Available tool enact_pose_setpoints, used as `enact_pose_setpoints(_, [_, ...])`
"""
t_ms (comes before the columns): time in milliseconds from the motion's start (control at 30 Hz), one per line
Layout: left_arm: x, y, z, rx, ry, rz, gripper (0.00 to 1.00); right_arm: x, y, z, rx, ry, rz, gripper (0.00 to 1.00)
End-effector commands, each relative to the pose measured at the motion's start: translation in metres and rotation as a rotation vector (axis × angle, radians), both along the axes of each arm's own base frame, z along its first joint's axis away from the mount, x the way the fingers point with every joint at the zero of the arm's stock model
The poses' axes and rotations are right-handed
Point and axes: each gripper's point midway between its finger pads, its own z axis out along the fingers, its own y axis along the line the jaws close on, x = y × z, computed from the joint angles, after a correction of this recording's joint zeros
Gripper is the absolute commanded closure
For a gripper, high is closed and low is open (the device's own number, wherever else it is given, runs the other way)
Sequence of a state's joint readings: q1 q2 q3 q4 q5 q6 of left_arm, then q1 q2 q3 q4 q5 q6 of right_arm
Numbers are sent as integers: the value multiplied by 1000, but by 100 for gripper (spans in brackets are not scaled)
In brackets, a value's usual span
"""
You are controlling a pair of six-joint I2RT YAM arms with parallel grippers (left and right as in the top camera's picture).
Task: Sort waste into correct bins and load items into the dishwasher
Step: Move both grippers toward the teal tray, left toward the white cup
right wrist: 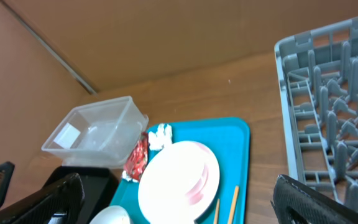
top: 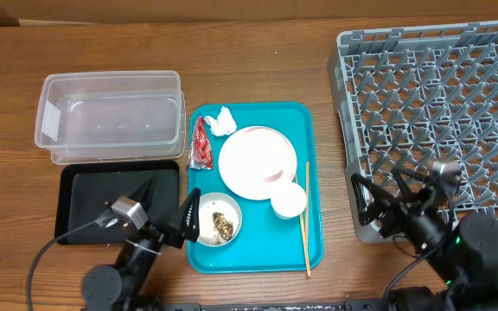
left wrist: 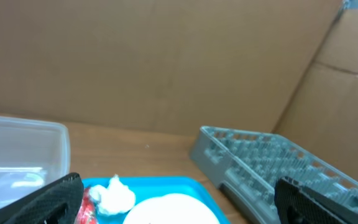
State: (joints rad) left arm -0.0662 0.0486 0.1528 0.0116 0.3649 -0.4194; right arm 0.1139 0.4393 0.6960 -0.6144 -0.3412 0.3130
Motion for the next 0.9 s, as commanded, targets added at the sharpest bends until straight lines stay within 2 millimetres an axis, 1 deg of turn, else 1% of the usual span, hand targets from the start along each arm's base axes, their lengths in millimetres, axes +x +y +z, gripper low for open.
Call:
enact_pose_setpoints(0, [-13, -9, 47, 45, -5, -55, 0, 5, 2, 32, -3, -2, 11, 0])
enact_pose_setpoints(100, [-8, -9, 64, 64, 97, -56, 0, 10, 4, 47, 1, -3, 18, 0])
enact_pose_setpoints(200, [4, -10, 76, 93, 228, -62, 0, 3, 21, 59, 42, -34, 126, 0])
enact_pose_setpoints(300, [15, -14, 81, 117, 366, -91, 0, -4, 34, 70, 68, -71, 216, 0])
enact_pose_setpoints(367, [21, -24, 86, 160, 422, -162, 0, -5, 36, 71, 76, -67, 230, 0])
enact_pose_setpoints(433, [28, -32, 87, 188, 464, -223, 0, -3, 37, 60, 101, 11, 219, 0])
enact_pose_setpoints(500, [36, -39, 82, 176, 524, -268, 0, -1, 37, 43, 122, 110, 207, 0])
enact_pose_setpoints(567, [39, -47, 71, 156, 581, -327, 0, 1, 37, 22, 120, 211, 200, 0])
enact_pose_setpoints(633, [35, -58, 54, 100, 689, -414, 0, 2, 37, 6, 119, 291, 196, 0])
enact_pose_setpoints(667, [33, -63, 48, 80, 730, -458, 0, 4, 38, 2, 119, 315, 194, 0])
enact_pose_setpoints(733, [32, -70, 38, 80, 766, -523, 0, 9, 41, 0, 137, 332, 205, 0])
enact_pose_setpoints(767, [34, -71, 31, 81, 790, -535, 0, 11, 43, 2, 157, 333, 215, 0])
enact_pose_setpoints(833, [36, -71, 22, 75, 833, -538, 0, 14, 52, 13, 172, 286, 278, 0])
enact_pose_setpoints(867, [36, -71, 19, 77, 843, -540, 5, 13, 58, 19, 172, 256, 325, 0])
